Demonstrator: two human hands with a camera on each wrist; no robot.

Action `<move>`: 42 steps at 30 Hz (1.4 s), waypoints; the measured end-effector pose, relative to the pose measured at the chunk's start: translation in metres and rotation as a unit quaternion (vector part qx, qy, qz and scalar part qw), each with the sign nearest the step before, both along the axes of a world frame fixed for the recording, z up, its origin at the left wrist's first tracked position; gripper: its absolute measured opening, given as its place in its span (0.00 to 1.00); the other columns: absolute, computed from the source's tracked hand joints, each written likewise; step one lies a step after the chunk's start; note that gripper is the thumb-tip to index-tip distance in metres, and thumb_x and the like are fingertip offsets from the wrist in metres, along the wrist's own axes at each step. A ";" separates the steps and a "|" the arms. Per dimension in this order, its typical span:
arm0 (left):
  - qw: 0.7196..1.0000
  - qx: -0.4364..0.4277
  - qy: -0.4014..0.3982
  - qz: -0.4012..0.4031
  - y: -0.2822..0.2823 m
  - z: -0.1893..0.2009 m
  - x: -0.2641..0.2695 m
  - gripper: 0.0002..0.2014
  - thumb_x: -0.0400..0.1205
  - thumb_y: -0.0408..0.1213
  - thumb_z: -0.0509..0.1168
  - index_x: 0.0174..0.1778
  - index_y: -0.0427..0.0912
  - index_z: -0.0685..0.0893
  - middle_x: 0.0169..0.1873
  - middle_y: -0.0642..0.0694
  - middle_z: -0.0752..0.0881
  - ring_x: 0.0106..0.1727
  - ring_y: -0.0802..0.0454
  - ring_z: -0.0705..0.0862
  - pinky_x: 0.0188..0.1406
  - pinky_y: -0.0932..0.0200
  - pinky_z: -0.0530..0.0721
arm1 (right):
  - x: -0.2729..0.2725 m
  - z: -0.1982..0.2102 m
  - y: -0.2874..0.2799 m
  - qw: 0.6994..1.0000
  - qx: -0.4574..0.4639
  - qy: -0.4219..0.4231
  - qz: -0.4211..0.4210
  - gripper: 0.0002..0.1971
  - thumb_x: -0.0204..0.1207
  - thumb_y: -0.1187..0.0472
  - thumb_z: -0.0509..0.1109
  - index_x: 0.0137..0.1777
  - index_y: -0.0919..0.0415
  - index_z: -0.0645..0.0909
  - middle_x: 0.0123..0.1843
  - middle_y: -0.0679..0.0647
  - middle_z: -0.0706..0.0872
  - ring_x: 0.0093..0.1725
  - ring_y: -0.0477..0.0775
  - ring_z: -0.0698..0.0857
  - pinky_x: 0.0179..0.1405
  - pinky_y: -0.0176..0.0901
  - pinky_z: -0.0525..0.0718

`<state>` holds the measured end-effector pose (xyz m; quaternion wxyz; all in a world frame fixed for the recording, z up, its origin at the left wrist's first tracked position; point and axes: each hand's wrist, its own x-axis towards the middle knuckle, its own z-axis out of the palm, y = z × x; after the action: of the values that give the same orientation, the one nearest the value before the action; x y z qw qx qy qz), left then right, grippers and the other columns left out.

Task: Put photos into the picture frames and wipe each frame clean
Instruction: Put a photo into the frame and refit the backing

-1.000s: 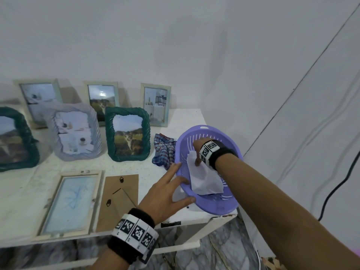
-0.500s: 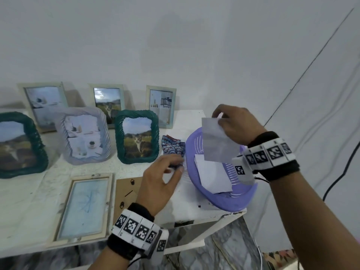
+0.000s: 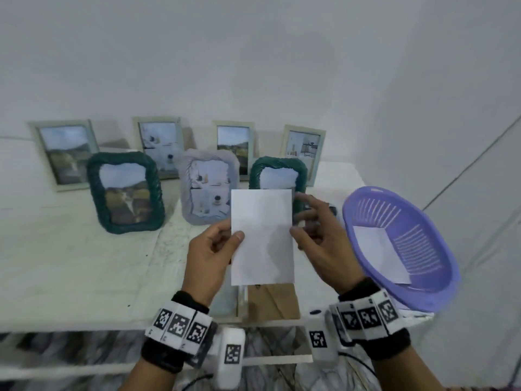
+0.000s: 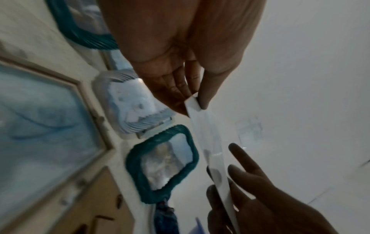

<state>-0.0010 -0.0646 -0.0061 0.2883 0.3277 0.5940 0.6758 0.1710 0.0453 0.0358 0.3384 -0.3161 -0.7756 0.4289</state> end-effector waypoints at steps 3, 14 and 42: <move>0.999 -0.038 -0.028 0.005 -0.018 -0.018 -0.022 0.07 0.81 0.29 0.68 0.52 0.42 0.88 0.43 0.43 0.91 0.43 0.48 0.89 0.38 0.58 0.87 | -0.020 -0.046 -0.032 0.998 -0.058 -0.004 0.039 0.25 0.80 0.66 0.68 0.73 0.41 0.72 0.45 0.54 0.81 0.36 0.55 0.81 0.33 0.42 0.81; 0.937 -0.217 0.274 0.005 -0.070 -0.097 -0.092 0.18 0.80 0.50 0.64 0.64 0.49 0.82 0.58 0.51 0.82 0.56 0.54 0.78 0.60 0.55 0.77 | -0.058 -0.112 -0.070 0.976 -0.009 -0.216 -0.007 0.09 0.80 0.54 0.67 0.56 0.38 0.77 0.36 0.42 0.79 0.39 0.43 0.80 0.43 0.37 0.80; 0.933 -0.157 0.318 -0.057 -0.082 -0.117 -0.102 0.15 0.75 0.49 0.63 0.58 0.58 0.83 0.41 0.63 0.81 0.46 0.59 0.79 0.52 0.44 0.80 | -0.033 -0.104 -0.064 0.869 0.020 -0.468 -0.162 0.23 0.78 0.43 0.65 0.68 0.55 0.74 0.68 0.58 0.73 0.64 0.60 0.71 0.61 0.48 0.74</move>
<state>-0.1034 -0.1464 -0.1229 0.1699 0.5092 0.7338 0.4164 0.1379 -0.0192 -0.0686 0.0072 -0.5939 -0.7895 0.1544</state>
